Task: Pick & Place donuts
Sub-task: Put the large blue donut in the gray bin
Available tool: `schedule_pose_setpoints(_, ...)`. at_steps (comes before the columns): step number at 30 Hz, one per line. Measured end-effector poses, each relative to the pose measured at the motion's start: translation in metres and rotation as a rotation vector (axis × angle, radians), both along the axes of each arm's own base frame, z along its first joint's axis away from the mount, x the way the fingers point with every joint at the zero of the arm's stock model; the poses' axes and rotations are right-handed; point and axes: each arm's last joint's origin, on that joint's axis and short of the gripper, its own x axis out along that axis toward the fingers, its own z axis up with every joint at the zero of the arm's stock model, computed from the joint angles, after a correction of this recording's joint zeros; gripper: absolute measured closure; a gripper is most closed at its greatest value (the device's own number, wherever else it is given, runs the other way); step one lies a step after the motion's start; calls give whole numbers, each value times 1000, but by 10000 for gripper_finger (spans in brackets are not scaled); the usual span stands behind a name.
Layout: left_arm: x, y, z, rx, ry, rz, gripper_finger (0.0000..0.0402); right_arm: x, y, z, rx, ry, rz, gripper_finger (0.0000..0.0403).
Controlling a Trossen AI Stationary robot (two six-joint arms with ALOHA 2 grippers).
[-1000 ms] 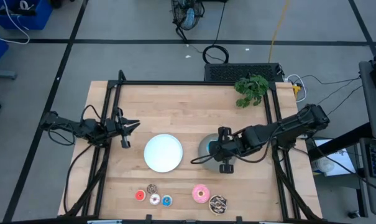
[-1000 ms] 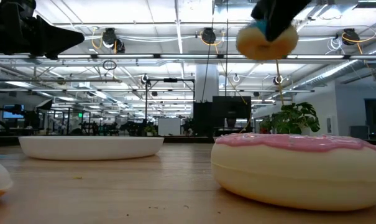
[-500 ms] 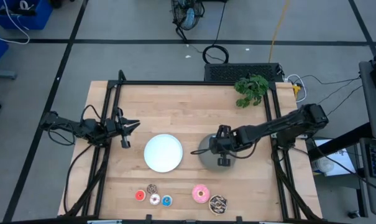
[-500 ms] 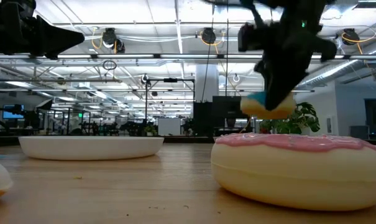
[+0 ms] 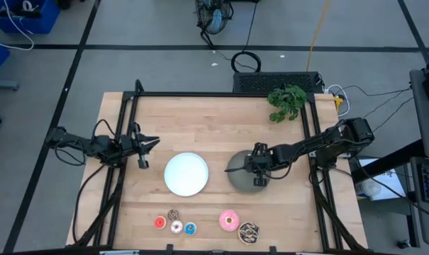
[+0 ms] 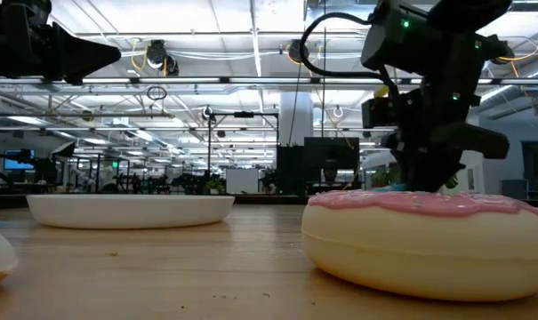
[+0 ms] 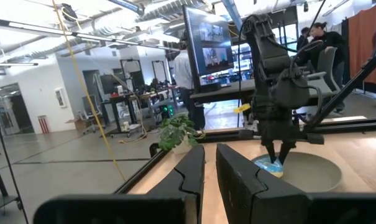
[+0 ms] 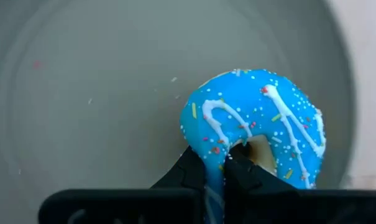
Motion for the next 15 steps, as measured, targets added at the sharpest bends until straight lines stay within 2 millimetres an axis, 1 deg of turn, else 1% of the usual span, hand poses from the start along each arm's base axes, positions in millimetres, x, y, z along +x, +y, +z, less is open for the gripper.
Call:
schedule_pose_setpoints(3, 0, 0, 0, 0, 0, 0, 353, -2, 1, -2, 43, 17, 62, 378)
schedule_pose_setpoints(5, 0, 0, 0, 0, 0, 0, 353, -2, 2, -2, 29, 16, 66, 361)
schedule_pose_setpoints(8, 0, 0, 0, 0, 0, 0, 353, -2, 2, -2, 15, 11, 59, 320)
schedule_pose_setpoints(12, 0, 0, 0, 0, 0, 0, 353, -1, 2, -1, -11, 3, 63, 255)
schedule_pose_setpoints(15, 0, 0, 0, 0, 0, 0, 353, 3, 3, 4, -13, 1, 73, 215)
